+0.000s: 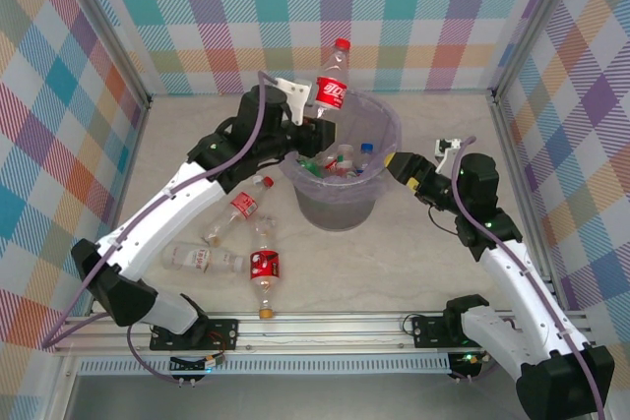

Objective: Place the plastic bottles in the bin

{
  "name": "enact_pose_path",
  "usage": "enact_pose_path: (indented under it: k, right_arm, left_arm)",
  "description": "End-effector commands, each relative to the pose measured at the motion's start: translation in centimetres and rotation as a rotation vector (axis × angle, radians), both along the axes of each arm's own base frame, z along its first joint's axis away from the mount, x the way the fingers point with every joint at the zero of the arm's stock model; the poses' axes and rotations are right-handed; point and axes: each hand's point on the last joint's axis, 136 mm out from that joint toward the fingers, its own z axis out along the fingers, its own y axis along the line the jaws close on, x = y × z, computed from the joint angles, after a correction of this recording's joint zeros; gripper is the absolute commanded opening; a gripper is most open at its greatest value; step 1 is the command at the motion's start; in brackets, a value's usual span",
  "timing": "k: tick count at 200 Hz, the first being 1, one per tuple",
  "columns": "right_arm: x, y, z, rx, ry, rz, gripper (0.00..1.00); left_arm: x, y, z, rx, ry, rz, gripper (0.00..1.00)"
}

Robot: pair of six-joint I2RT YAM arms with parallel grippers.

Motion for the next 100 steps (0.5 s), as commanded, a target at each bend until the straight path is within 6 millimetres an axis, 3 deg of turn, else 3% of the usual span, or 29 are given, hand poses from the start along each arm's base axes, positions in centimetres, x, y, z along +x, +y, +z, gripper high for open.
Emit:
enact_pose_path:
  k: [1,52,100]
  right_arm:
    - [0.0,0.3,1.6,0.018,-0.056,0.016,0.94]
    - [-0.1,0.5,1.5,0.013,-0.052,0.025,0.94]
    - [0.0,0.6,1.2,0.011,-0.048,0.031,0.94]
  left_arm:
    - [0.2,-1.6,2.0,-0.032,-0.056,-0.053,0.2]
    - [1.3,-2.4,-1.1,0.027,-0.004,-0.055,0.2]
    - [1.4,-2.8,-4.0,0.094,0.053,-0.075,0.29]
